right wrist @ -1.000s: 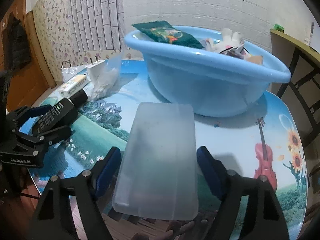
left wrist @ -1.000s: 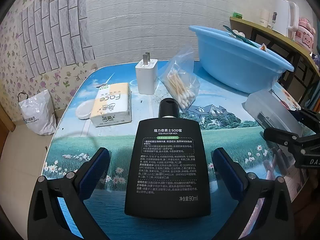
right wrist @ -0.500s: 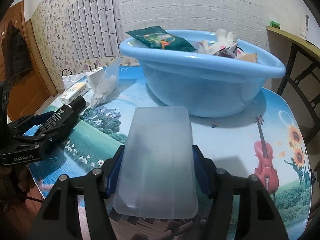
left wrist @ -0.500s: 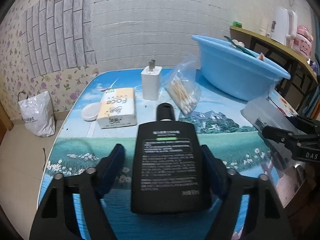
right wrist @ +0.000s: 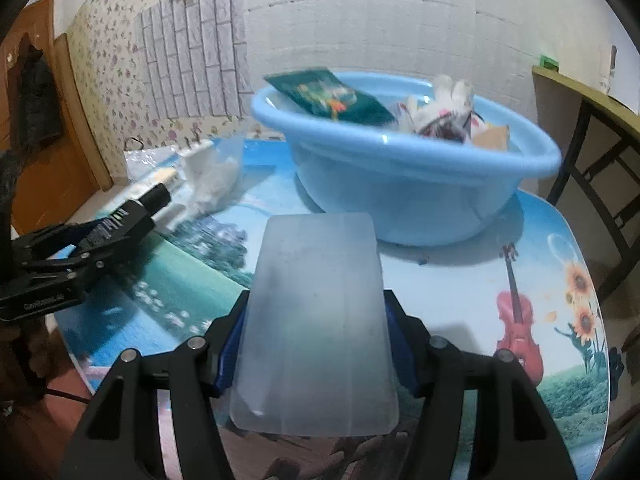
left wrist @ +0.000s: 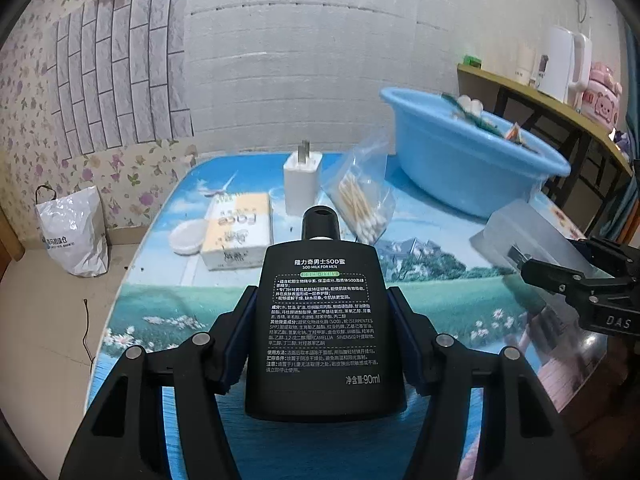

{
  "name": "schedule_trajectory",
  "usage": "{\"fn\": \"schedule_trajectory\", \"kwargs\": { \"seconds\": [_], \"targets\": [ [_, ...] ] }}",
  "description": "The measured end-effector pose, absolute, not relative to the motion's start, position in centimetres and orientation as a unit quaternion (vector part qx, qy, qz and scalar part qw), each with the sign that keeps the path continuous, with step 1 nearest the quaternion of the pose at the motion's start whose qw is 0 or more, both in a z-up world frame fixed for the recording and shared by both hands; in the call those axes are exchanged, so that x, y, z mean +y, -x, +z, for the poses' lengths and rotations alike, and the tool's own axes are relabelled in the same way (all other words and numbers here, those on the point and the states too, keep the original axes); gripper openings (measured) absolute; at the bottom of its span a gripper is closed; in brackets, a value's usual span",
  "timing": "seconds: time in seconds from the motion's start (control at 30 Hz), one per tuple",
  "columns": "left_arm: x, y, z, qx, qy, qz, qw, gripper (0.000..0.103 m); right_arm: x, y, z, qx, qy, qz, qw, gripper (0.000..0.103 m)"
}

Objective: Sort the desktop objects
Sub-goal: 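Lift the black bottle with the left gripper while the right grasps and lifts the clear box, then carry the black bottle and clear box over the blue basin with both grippers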

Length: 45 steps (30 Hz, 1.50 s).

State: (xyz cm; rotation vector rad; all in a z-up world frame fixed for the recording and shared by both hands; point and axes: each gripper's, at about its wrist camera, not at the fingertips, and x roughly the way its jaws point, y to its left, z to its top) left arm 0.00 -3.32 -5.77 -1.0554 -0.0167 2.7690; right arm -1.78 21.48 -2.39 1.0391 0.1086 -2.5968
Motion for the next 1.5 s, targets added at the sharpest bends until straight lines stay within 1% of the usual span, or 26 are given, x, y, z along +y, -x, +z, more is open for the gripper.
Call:
{"fn": "schedule_trajectory", "kwargs": {
  "seconds": [0.43, 0.57, 0.73, 0.9, 1.0, 1.1, 1.2, 1.37, 1.5],
  "targets": [
    [-3.2, 0.3, -0.1, -0.027, 0.314, 0.944, 0.099, 0.062, 20.1, -0.5, 4.3, 0.035, -0.308, -0.906, 0.288, 0.06],
    [-2.7, 0.7, 1.5, -0.023, 0.302, 0.948, 0.097, 0.062, 20.4, -0.9, 6.1, 0.033, -0.283, -0.909, 0.304, 0.06],
    [-1.7, 2.0, 2.7, -0.024, 0.297, 0.95, 0.097, 0.062, 22.2, 0.6, 7.7, 0.019, -0.259, -0.922, 0.287, 0.06],
    [-0.1, 3.8, 3.7, -0.023, 0.291, 0.951, 0.106, 0.062, 25.0, 3.4, 8.4, 0.003, -0.253, -0.935, 0.249, 0.061],
    [1.5, 5.2, 4.6, -0.018, 0.281, 0.952, 0.121, 0.062, 26.7, 5.8, 8.1, -0.006, -0.274, -0.938, 0.21, 0.061],
    [3.2, 6.4, 5.3, -0.014, 0.272, 0.953, 0.135, 0.062, 28.4, 7.9, 7.7, -0.025, -0.291, -0.938, 0.189, 0.06],
    [5.1, 8.1, 6.1, -0.009, 0.261, 0.953, 0.153, 0.062, 29.2, 9.6, 7.2, -0.025, -0.304, -0.937, 0.172, 0.061],
    [8.2, 10.7, 6.5, 0.004, 0.254, 0.951, 0.176, 0.062, 30.1, 11.9, 6.7, -0.031, -0.318, -0.933, 0.166, 0.061],
    [10.2, 12.3, 5.9, 0.014, 0.267, 0.944, 0.191, 0.062, 30.0, 12.8, 5.8, -0.036, -0.335, -0.927, 0.163, 0.061]
  ]
}}
